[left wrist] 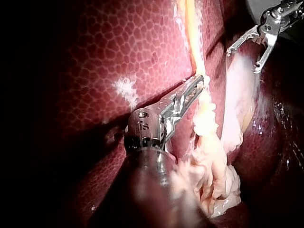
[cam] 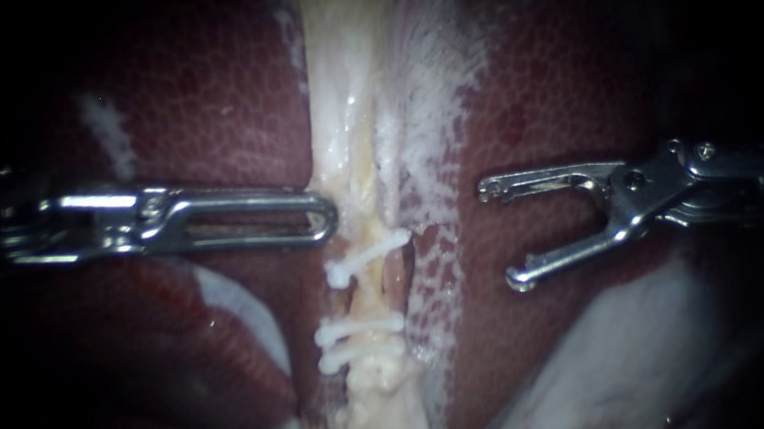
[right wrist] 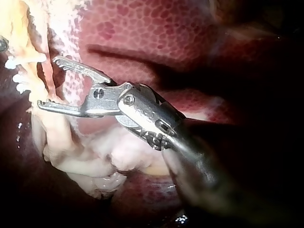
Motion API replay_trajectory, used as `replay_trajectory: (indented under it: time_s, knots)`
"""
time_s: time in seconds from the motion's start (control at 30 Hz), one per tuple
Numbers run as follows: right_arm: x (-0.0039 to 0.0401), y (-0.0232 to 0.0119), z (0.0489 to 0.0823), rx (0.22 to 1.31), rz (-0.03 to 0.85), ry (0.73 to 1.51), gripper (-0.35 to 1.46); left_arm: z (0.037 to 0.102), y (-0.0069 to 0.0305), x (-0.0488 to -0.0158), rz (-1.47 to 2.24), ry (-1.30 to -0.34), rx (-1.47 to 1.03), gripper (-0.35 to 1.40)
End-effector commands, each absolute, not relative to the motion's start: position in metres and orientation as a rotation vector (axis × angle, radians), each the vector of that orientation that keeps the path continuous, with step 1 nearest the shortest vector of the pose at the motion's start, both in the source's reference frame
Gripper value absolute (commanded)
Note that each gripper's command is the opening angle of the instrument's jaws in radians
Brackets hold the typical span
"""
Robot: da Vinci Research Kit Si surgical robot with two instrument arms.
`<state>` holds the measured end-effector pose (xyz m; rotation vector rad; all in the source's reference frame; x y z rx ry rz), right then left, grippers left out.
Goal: Going back third clip left tube
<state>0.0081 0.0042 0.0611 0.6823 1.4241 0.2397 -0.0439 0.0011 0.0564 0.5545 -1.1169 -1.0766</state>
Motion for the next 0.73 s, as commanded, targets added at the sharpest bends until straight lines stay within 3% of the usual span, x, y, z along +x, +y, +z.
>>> replay_trajectory:
  time_s: [0.03, 0.73]
  knots:
    - [0.0081, 0.0042, 0.0610, 0.683, 0.240, 1.424, 0.60, 0.0565, 0.0011, -0.0439, -1.078, -1.116, 0.554, -0.35]
    - [0.0079, 0.0042, 0.0610, 0.679, 0.234, 1.423, 0.60, 0.0562, 0.0010, -0.0440, -1.076, -1.116, 0.556, -0.35]
